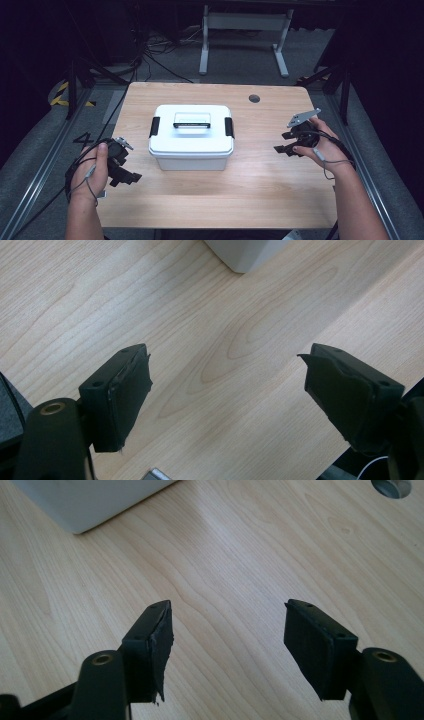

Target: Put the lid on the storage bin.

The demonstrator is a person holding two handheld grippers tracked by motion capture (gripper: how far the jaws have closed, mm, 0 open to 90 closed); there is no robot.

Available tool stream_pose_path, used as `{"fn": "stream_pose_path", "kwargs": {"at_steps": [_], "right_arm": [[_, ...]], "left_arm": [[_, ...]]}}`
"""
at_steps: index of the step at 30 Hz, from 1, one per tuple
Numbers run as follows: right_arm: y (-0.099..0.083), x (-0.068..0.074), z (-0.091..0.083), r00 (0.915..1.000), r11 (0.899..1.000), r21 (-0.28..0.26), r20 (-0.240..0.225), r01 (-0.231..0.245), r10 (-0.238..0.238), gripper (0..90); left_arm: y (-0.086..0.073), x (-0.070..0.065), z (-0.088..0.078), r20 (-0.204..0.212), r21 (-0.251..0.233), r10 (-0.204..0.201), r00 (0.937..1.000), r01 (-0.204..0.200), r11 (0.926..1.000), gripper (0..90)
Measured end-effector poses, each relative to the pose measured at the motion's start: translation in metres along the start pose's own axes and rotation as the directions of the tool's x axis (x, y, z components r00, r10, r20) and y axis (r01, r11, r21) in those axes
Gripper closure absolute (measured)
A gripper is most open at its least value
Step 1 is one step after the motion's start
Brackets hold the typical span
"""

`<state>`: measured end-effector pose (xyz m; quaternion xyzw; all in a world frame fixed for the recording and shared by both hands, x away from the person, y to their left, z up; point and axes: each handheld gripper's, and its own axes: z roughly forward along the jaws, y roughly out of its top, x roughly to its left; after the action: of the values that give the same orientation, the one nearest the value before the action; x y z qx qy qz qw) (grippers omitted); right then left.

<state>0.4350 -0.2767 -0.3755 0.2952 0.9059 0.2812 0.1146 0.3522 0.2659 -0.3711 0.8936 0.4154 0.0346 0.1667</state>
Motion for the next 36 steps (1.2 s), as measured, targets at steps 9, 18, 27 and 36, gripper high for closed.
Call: {"fn": "stream_pose_path", "kwargs": {"at_steps": [9,18,27,36], "right_arm": [[-0.015,-0.002,0.016,0.9980,0.999,-0.001,-0.054,-0.032,0.032,38.4],[-0.023,0.000,0.036,0.9983,0.998,0.045,-0.043,-0.039,0.041,39.2],[-0.037,0.002,0.057,0.9985,0.988,0.146,-0.032,-0.041,0.046,39.2],[-0.042,0.003,0.066,0.9992,0.984,0.176,0.001,-0.040,0.040,37.1]], "left_arm": [[0.002,0.000,0.003,0.004,0.009,0.000,1.0000,0.000,1.0000,19.1],[0.003,0.001,0.007,0.007,0.021,0.002,1.0000,-0.003,0.9998,19.1],[0.003,0.003,0.013,0.014,0.037,-0.003,0.9999,0.002,0.9993,19.2],[0.004,0.004,0.017,0.015,0.054,-0.012,0.9998,0.011,0.9985,19.4]]}}
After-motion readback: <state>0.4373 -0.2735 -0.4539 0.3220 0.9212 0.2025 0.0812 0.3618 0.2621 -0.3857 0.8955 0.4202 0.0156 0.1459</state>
